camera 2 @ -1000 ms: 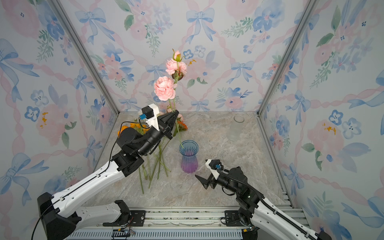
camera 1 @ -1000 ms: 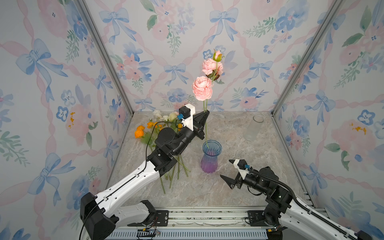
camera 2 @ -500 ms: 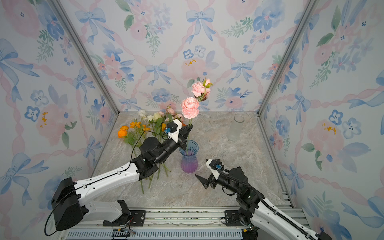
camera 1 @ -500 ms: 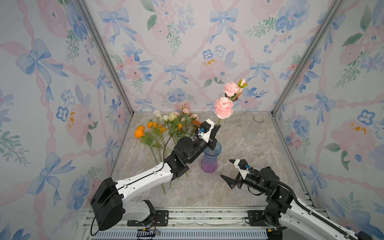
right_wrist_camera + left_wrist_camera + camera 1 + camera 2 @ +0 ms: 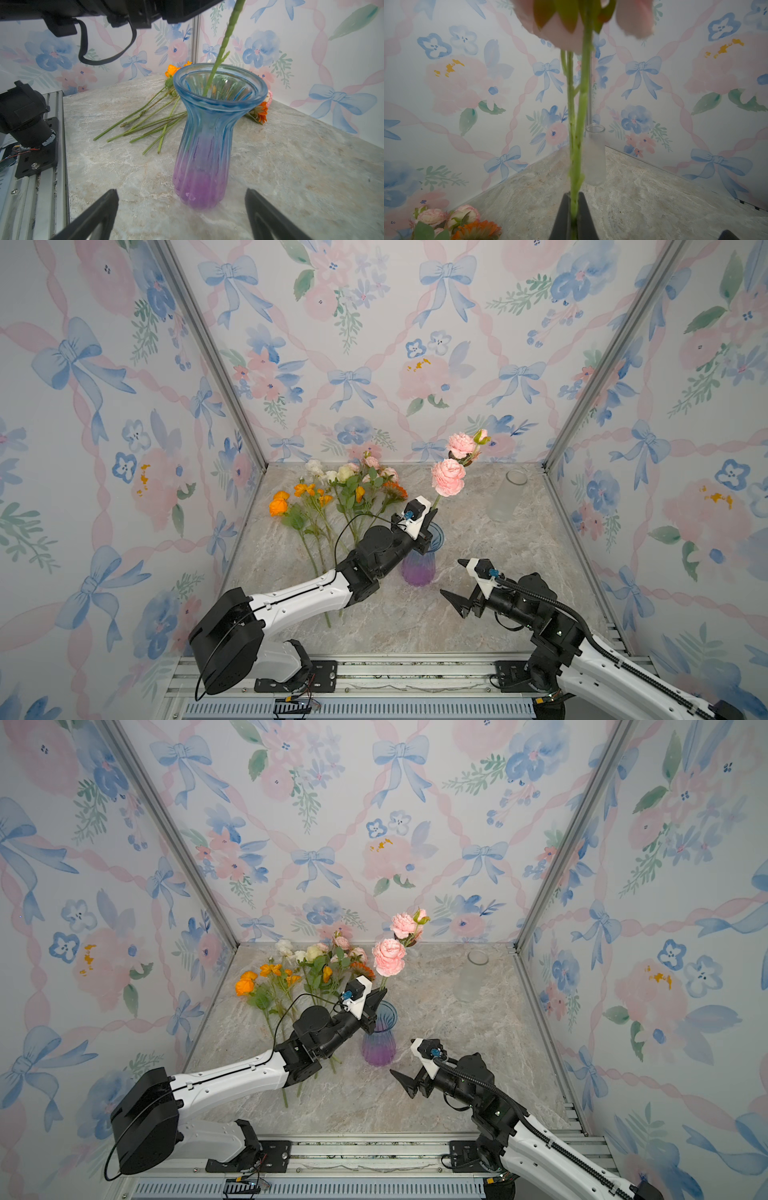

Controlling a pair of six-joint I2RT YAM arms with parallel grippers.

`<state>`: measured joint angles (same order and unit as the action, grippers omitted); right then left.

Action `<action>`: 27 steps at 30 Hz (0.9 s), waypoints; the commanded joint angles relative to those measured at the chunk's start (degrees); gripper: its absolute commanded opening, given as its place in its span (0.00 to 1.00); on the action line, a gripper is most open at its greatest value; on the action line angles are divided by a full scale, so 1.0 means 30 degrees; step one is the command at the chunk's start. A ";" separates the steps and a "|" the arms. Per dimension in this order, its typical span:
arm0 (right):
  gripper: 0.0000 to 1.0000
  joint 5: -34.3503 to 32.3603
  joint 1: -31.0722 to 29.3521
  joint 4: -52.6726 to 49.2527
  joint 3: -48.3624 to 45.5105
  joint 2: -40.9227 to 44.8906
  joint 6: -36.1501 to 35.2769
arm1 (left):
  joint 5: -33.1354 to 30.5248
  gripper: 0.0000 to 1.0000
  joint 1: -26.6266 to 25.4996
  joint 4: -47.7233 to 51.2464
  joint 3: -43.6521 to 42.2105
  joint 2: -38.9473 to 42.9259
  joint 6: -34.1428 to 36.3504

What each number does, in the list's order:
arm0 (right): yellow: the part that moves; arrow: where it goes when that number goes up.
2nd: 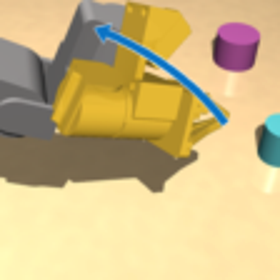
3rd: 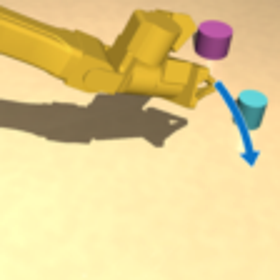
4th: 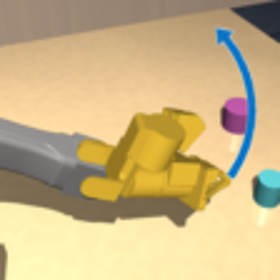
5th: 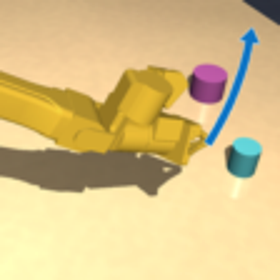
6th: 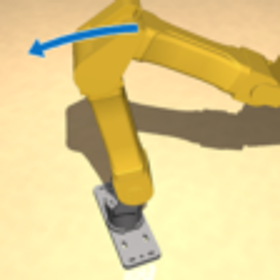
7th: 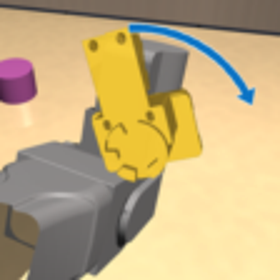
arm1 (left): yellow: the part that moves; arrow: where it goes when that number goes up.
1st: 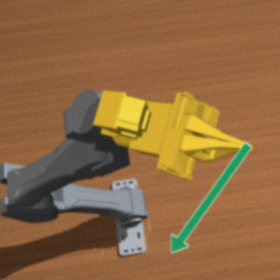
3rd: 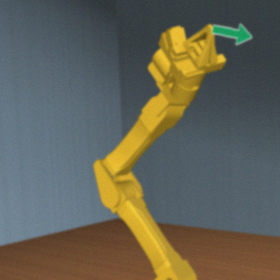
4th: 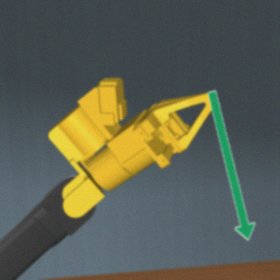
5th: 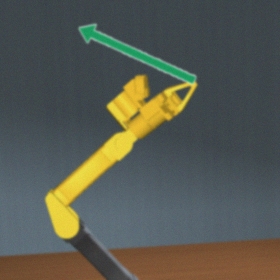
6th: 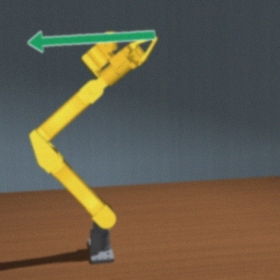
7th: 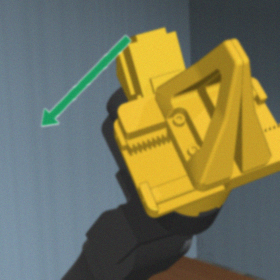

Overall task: Arrange the flowers into the vase
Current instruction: 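Move the pink rose over the vase and lower its stem inside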

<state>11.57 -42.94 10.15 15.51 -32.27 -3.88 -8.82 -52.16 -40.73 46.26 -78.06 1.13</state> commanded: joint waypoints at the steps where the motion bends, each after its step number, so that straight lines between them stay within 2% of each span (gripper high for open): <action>1: 0.97 -0.0092 0.0133 0.0365 0.0048 -0.0024 0.0113 | -0.0170 0.07 -0.0160 -0.0603 -0.0259 -0.0390 -0.0362; 13: 0.97 -0.0032 0.0133 0.0366 0.0075 -0.0053 0.0115 | 0.0102 0.18 -0.0336 -0.0603 -0.1007 -0.0442 -0.0747; 21: 0.97 -0.0049 0.0148 0.0371 0.0077 -0.0066 0.0111 | -0.0021 0.23 -0.0337 -0.0582 -0.1471 0.0558 -0.0575; 24: 0.97 -0.0012 0.0148 0.0337 0.0086 -0.0046 0.0120 | -0.0248 0.30 -0.0337 -0.0461 -0.1763 0.1623 -0.0377; 27: 0.97 -0.0020 0.0137 0.0267 0.0146 -0.0053 0.0117 | -0.0592 0.46 -0.0310 0.0900 -0.1581 0.2920 -0.0007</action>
<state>11.57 -42.85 10.15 15.51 -32.49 -3.88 -9.32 -52.86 -39.68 41.17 -73.14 0.19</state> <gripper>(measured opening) 0.969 0.435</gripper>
